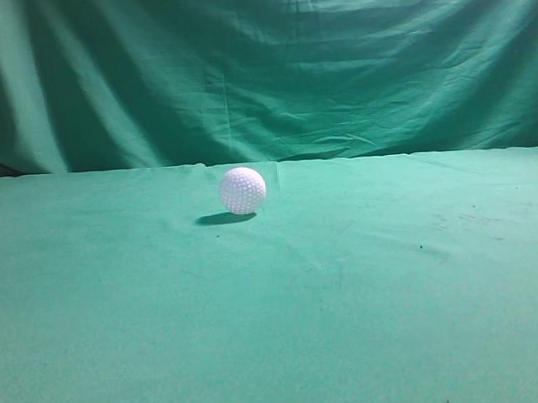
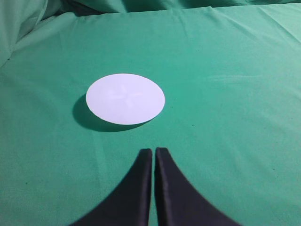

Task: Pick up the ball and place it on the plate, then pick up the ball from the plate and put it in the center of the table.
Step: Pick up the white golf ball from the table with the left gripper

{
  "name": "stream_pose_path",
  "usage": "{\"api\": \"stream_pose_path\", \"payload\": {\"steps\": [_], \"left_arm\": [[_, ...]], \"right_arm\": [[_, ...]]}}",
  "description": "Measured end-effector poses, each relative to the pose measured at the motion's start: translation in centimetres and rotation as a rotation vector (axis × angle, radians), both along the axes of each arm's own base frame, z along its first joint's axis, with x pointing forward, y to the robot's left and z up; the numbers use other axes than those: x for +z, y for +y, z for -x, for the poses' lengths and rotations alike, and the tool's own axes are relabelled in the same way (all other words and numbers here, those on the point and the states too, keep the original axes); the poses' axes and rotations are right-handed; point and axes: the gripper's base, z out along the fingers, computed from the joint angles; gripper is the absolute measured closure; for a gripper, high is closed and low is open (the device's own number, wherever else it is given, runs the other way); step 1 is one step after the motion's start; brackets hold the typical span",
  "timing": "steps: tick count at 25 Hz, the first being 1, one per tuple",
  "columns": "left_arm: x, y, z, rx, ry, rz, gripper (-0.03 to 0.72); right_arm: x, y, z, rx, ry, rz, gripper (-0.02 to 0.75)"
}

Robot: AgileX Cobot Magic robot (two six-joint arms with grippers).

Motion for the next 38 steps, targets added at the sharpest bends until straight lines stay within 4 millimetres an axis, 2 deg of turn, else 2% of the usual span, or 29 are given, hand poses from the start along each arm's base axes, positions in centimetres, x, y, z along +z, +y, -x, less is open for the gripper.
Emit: {"api": "stream_pose_path", "payload": {"steps": [9, 11, 16, 24, 27, 30, 34, 38], "left_arm": [[0.0, 0.0, 0.0, 0.000, -0.004, 0.005, 0.688], [0.1, -0.2, -0.1, -0.004, -0.020, 0.064, 0.688], [1.8, -0.3, -0.3, 0.005, -0.197, 0.254, 0.688], [4.1, 0.3, -0.2, 0.046, -0.456, 0.330, 0.688], [4.8, 0.1, 0.0, 0.030, -0.427, 0.331, 0.688], [7.2, -0.1, -0.1, 0.011, -0.381, 0.358, 0.688], [9.5, -0.5, -1.8, 0.012, -0.245, 0.426, 0.688], [8.9, -0.6, -3.9, 0.046, -0.115, 0.505, 0.688]], "right_arm": [[0.0, 0.0, 0.0, 0.000, 0.000, 0.000, 0.738], [0.0, 0.0, 0.0, 0.000, 0.000, 0.000, 0.738], [0.0, 0.0, 0.0, 0.000, 0.000, 0.000, 0.738], [0.0, 0.0, 0.0, 0.000, 0.000, 0.000, 0.738], [0.0, 0.0, 0.0, 0.000, 0.000, 0.000, 0.738], [0.0, 0.0, 0.0, 0.000, 0.000, 0.000, 0.738], [0.0, 0.0, 0.0, 0.000, 0.000, 0.000, 0.738], [0.0, 0.0, 0.0, 0.000, 0.000, 0.000, 0.738]]}}
